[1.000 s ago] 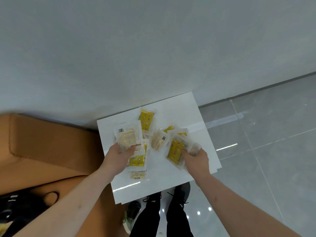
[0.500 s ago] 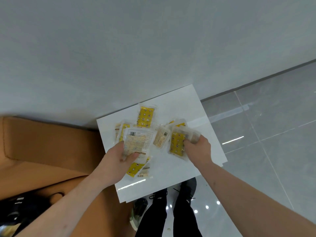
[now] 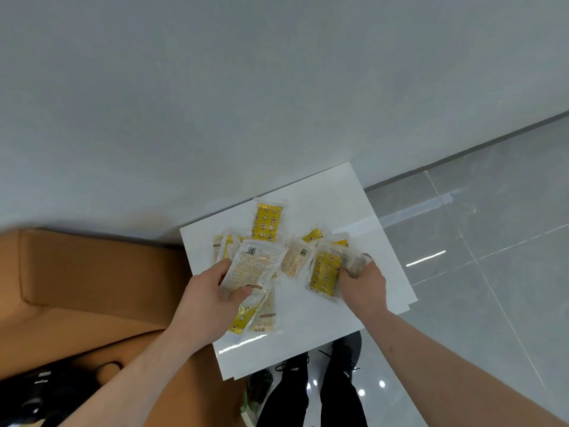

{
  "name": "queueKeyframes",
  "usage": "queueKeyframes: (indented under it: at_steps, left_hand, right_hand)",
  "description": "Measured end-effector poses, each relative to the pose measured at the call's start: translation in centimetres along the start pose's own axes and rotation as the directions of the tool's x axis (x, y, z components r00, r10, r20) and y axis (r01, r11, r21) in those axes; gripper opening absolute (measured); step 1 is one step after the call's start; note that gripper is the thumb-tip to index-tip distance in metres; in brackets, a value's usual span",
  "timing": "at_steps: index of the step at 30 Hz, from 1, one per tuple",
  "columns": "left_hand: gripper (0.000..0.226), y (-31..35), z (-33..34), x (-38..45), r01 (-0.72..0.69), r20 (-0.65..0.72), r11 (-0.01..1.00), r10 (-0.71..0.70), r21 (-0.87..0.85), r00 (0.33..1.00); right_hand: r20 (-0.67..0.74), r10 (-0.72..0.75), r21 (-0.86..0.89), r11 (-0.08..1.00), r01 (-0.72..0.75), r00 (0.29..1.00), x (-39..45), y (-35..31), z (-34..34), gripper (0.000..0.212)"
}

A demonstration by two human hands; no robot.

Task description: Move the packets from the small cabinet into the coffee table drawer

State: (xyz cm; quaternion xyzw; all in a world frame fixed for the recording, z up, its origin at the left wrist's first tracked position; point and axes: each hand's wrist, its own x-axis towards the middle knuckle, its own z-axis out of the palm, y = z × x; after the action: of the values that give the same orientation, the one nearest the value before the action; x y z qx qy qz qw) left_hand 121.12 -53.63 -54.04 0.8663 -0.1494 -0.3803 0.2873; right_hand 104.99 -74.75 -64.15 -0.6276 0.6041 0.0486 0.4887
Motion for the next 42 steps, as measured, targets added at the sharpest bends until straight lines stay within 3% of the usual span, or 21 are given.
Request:
queueKeyframes:
  at_steps: [5,15,20,26,32,42]
  left_hand:
    - [0.041,-0.4,-0.3,-0.9,0.015,-0.060,1.000,-0.015,0.001,0.998]
    - [0.038,-0.9,-1.4,-2.0,0.042,-0.112,0.998,-0.046,-0.040,0.993]
    - [0.037,-0.5,-2.2,-3.0,0.039,-0.124,0.998,-0.044,-0.046,0.991]
    - [0.031,2.6,-4.1,-5.5,0.024,-0.115,1.000,-0.022,0.018,0.993]
    - [0.031,8.2,-6.6,-10.9,-0.027,-0.008,0.996,0.028,0.082,1.000]
    - [0.032,17.7,-6.1,-21.9,-0.318,0.216,0.935,0.282,0.156,0.935]
  right_hand:
    - [0.016,0.015,0.003,1.000,-0.015,1.000,0.5,-0.2,0.0,0.008]
    - [-0.003,0.018,0.084,0.996,-0.018,1.000,0.7,-1.5,0.9,0.027]
    - [-0.029,-0.033,0.092,0.995,0.036,0.999,-1.8,-1.7,-0.9,0.017]
    - [-0.030,-0.056,0.067,0.996,0.057,0.998,-7.8,-3.5,-5.4,0.023]
    - [-0.069,-0.037,0.086,0.995,0.043,0.997,-17.8,-6.0,-12.3,0.024]
    - [-0.227,0.031,0.312,0.949,0.042,0.973,-32.8,-4.4,-22.7,0.017]
